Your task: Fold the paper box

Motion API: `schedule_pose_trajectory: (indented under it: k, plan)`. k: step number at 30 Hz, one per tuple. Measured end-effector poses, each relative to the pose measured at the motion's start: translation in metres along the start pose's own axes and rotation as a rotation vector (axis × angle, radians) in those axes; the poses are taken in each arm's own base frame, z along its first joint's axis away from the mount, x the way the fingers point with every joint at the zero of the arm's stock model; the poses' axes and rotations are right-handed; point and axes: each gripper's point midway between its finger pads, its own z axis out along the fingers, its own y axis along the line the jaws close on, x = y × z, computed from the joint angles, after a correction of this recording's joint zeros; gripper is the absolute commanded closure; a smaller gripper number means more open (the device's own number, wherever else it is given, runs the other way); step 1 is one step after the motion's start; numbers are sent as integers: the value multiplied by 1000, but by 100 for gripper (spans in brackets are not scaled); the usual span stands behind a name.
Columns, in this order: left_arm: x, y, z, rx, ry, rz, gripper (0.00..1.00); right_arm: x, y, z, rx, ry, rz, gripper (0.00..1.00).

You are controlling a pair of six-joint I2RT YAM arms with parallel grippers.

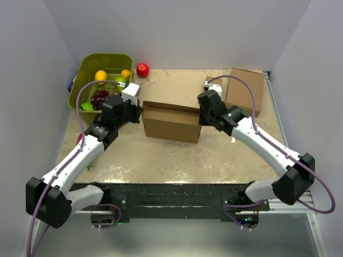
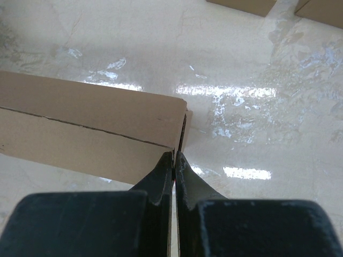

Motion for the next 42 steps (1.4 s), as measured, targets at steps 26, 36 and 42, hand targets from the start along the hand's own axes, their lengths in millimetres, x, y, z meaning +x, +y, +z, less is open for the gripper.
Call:
schedule_pose_trajectory:
  k: [26,36,42]
  plan:
    - [36,-4,-2,-109,-42,-149,100,4,0,2,-19,-27,9,100]
    - [38,-6,-5,-115,-43,-167,86,5,0,2,-23,-33,11,100]
    - [34,-10,-5,-97,-16,-161,67,4,0,1,-24,-33,12,84]
